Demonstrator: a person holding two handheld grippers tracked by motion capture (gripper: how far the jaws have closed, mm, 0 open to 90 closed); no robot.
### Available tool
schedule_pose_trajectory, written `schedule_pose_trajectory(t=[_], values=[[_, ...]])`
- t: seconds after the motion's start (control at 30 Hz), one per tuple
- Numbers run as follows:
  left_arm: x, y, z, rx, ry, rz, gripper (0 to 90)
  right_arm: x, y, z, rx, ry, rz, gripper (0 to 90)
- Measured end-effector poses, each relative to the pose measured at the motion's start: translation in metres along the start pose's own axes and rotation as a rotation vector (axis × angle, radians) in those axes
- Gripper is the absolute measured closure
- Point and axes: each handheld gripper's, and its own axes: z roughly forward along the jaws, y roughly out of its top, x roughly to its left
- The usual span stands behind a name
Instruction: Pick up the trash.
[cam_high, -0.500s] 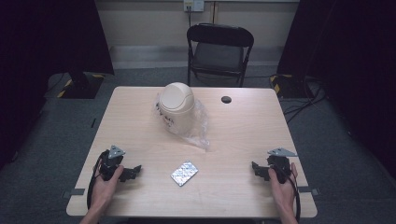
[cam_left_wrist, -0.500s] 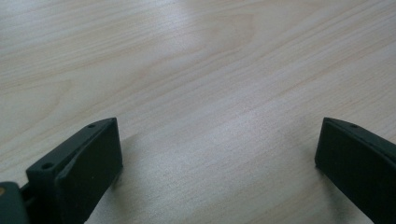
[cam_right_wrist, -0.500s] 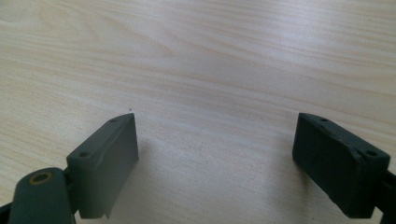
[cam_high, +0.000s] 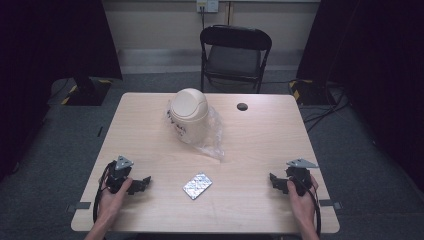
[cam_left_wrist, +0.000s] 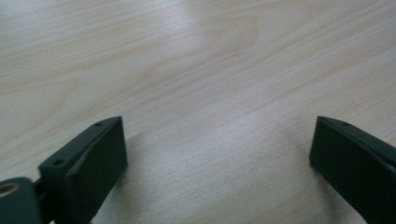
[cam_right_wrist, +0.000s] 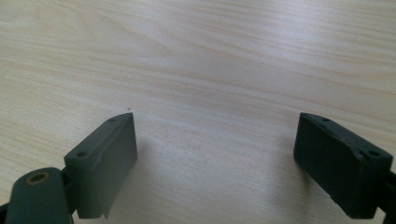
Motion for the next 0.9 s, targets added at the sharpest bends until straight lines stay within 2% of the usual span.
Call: schedule_pose_trajectory(t=[0.07,0.17,0.3,0.47,0.5,0.6,0.63,0.7,0.77,0.87,0.9], values=[[0.003,-0.001,-0.002,-0.013,-0.004,-0.016,7.6,0.0,0.0,0.0,0.0,0.0,-0.001,12.6],[0.004,-0.001,-0.002,-0.018,0.023,-0.01,15.7,0.0,0.0,0.0,0.0,0.0,0.0,12.6],[0.004,0.0,-0.003,-0.027,0.01,-0.032,16.2,0.0,0.0,0.0,0.0,0.0,-0.001,12.6],[0.003,0.003,-0.006,-0.032,-0.005,-0.027,16.2,0.0,0.0,0.0,0.0,0.0,-0.001,12.6],[0.001,0.007,-0.008,-0.042,-0.01,-0.009,16.3,0.0,0.0,0.0,0.0,0.0,0.0,12.6],[-0.001,0.011,-0.009,-0.059,-0.032,-0.001,16.4,0.0,0.0,0.0,0.0,0.0,-0.001,12.6],[-0.003,0.015,-0.009,-0.065,-0.041,0.02,16.4,0.0,0.0,0.0,0.0,0.0,-0.001,12.6],[-0.004,0.018,-0.009,-0.068,-0.051,0.024,16.5,0.0,0.0,0.0,0.0,0.0,0.0,12.6],[-0.008,0.025,-0.008,-0.068,-0.07,0.06,16.5,0.0,0.0,0.0,0.0,0.0,0.0,12.6],[-0.011,0.03,-0.007,-0.078,-0.09,0.071,16.4,0.0,0.0,0.0,0.0,0.0,0.0,12.6],[-0.013,0.036,-0.006,-0.085,-0.101,0.093,16.5,0.0,0.0,0.0,0.0,0.0,-0.001,12.6]])
